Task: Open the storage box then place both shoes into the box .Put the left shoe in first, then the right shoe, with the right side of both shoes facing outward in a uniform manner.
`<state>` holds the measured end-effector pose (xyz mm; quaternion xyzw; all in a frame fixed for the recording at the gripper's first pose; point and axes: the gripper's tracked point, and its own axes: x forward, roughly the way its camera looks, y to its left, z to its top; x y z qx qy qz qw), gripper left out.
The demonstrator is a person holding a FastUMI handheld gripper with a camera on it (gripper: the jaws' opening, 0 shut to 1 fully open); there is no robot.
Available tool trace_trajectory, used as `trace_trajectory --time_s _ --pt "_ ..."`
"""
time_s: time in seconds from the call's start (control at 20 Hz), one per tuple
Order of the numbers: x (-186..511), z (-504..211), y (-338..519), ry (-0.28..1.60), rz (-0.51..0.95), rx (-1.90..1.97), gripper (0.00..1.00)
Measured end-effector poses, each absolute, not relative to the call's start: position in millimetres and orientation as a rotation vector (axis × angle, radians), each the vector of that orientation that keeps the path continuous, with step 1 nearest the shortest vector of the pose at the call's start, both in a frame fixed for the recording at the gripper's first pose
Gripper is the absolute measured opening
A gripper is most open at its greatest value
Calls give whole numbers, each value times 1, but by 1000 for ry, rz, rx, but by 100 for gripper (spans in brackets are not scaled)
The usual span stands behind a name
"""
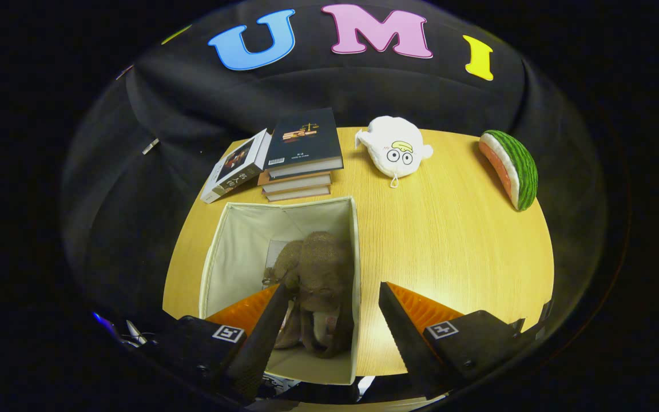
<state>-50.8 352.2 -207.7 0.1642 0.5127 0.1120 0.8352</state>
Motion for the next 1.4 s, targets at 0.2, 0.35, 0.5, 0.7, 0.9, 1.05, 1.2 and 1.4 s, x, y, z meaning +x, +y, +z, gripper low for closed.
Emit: trace_trajectory --time_s 0.2,0.35,0.5,0.7,0.9,1.05,1.2,1.4 --pt "-46 -202 330 1024 237 348 99" --pt "-40 -194 301 968 227 345 99" --pt "-28 -183 260 888 199 337 99" --pt "-15 -166 195 766 155 267 99" --pt "-8 -141 148 625 132 234 99" --pt "-8 -114 122 524 120 266 99" --pt "-14 -95 99 445 94 265 98" --pt "-22 -86 90 408 103 246 98"
